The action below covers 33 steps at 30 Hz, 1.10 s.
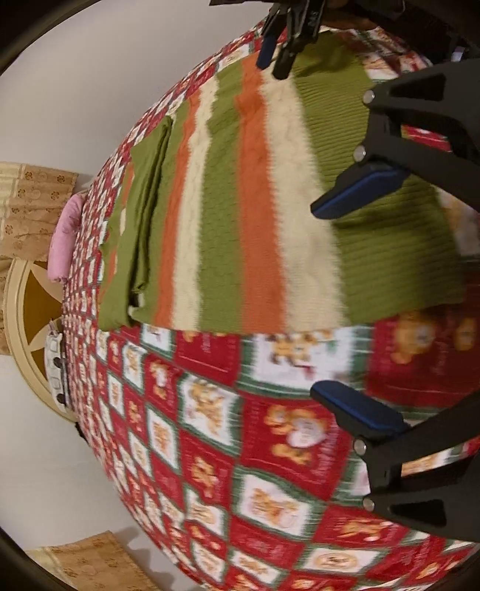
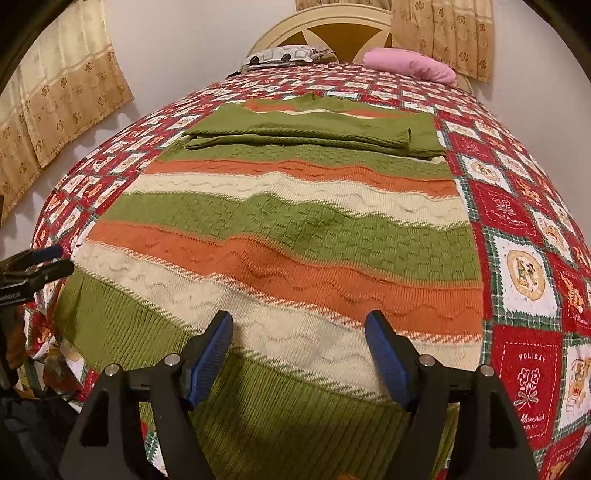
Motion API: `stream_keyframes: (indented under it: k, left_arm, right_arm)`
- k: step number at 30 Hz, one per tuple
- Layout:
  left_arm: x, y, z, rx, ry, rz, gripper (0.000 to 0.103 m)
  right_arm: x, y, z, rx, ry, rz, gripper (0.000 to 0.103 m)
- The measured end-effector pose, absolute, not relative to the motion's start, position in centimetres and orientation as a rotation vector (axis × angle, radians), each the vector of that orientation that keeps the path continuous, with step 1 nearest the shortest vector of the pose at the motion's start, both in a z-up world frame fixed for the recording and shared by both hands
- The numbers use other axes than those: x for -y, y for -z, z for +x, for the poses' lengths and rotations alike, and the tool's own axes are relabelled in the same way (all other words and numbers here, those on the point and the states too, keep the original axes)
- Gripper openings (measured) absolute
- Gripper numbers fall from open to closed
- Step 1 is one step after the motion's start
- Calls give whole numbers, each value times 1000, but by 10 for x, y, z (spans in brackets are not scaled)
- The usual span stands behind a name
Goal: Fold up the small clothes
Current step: 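Move both grippers to the ribbed green hem of the sweater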
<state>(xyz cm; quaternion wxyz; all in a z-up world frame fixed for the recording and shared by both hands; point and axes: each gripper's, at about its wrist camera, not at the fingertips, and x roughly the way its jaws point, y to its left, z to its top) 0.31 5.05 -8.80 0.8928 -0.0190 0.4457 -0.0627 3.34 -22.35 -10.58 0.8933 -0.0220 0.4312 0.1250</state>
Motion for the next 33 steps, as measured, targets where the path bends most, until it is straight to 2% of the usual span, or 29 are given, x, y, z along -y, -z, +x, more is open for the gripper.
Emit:
stream_keyframes:
  k: [1,3,6,8,10,13,14,15,23,24,26,28,29,30,33]
  left_arm:
    - [-51,90,0,-934,139,-51,85]
    - [-49,93,-2,-959,155,-57,72]
    - [-44,100,-8,-978,155,-68,61]
    - [-40,105,-10,-1001,184,-77,54]
    - [-34,108,-12,-1001,177,-50,54]
    - [-31,107,-15,-991,197,-48,35]
    - [-30,106,-15,-987,200,-43,21]
    - [-30,105,-16,-984,197,-35,14]
    - [-28,98,-20,-943,190,23,13]
    - [-29,100,-19,-948,186,27,15]
    - [-29,102,-17,-954,162,38,22]
    - [-31,102,-17,-952,137,41,37]
    - [-32,101,-17,-943,114,51,53]
    - [-33,101,-17,-938,106,51,64]
    - [-34,103,-17,-950,124,33,65]
  right_arm:
    - [223,106,33,-892,-258,-47,76]
    - [222,107,31,-881,-251,-52,77]
    - [222,109,27,-869,-245,-54,78]
    - [220,111,24,-860,-242,-62,78]
    - [218,112,22,-845,-236,-77,79]
    - [215,114,18,-831,-225,-108,79]
    - [213,114,17,-831,-221,-119,79]
    - [213,114,15,-831,-219,-124,79]
    - [234,111,7,-853,-156,-118,79]
    - [239,111,6,-856,-148,-111,79]
    - [248,110,1,-857,-123,-99,79]
    - [255,107,-3,-852,-107,-86,79]
    - [260,105,-6,-849,-91,-84,79]
    - [265,103,-9,-848,-73,-83,79]
    - [277,99,-16,-849,-56,-56,79]
